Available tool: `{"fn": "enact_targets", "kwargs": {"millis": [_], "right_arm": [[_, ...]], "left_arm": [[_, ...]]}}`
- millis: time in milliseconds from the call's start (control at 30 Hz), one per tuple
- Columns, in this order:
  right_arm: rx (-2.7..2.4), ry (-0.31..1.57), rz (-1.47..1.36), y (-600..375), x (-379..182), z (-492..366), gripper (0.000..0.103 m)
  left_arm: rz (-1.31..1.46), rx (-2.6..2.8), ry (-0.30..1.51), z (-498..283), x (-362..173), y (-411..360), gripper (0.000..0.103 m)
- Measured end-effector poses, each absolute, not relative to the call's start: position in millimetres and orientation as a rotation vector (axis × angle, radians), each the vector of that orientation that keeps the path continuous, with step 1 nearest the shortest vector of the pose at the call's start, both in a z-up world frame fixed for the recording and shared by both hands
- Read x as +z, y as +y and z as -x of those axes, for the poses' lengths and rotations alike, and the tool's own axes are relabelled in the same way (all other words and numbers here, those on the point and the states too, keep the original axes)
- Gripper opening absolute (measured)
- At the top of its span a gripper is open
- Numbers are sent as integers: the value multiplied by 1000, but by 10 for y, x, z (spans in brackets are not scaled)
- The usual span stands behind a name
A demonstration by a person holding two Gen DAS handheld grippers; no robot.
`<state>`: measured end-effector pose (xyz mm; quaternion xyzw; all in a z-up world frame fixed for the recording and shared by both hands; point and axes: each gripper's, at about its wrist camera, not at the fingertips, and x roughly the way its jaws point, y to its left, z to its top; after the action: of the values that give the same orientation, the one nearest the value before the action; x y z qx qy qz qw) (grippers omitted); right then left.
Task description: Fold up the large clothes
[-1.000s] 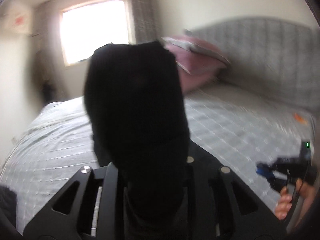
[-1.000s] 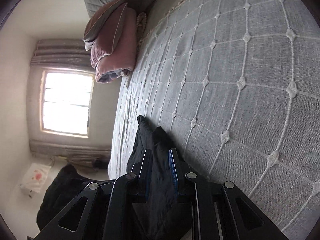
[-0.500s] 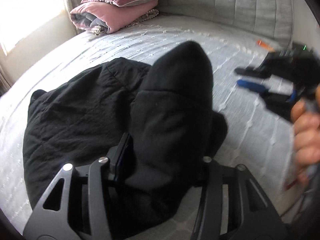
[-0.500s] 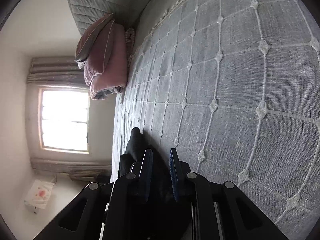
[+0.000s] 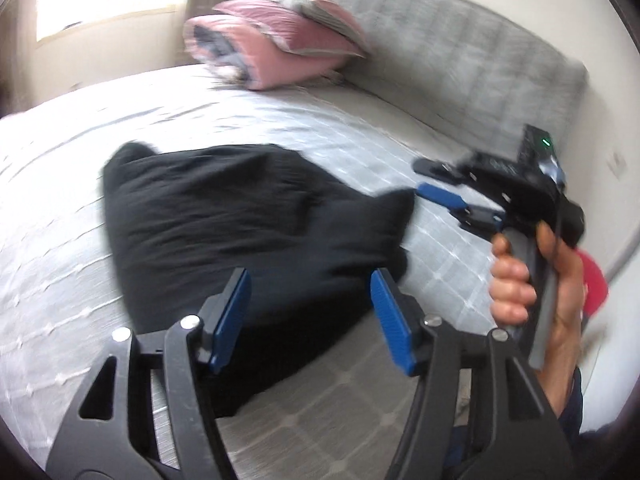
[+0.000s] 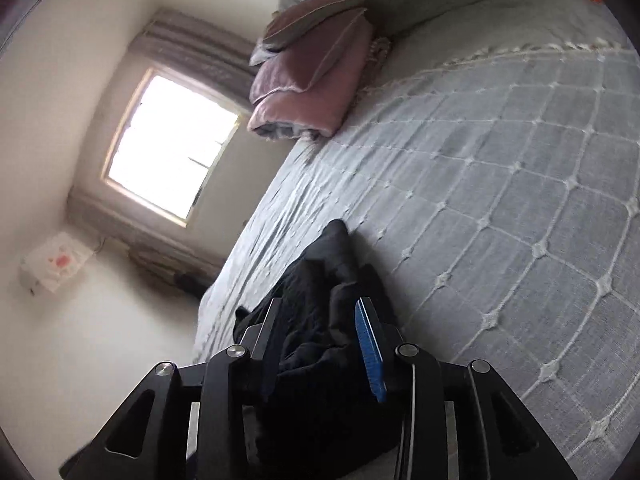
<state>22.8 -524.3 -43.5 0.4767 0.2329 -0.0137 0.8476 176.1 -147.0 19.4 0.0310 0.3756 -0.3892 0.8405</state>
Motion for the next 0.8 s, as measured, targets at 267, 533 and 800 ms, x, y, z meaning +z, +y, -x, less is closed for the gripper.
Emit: {"fn": "enact_targets", "kwargs": {"millis": [267,533,800], "right_arm": [[-170,776,-392,-4261,-337,-804,53],[-125,849,-265,-4072,-594,-778,40],[-78,563,-354,-4169,-113,-533,23]], "left_arm": [[117,-777,900,-2155,-262,-1101,63],[179,-741,904,-2265,-284,-958,63],[338,-722,920,-2390,-326,-732,62]]}}
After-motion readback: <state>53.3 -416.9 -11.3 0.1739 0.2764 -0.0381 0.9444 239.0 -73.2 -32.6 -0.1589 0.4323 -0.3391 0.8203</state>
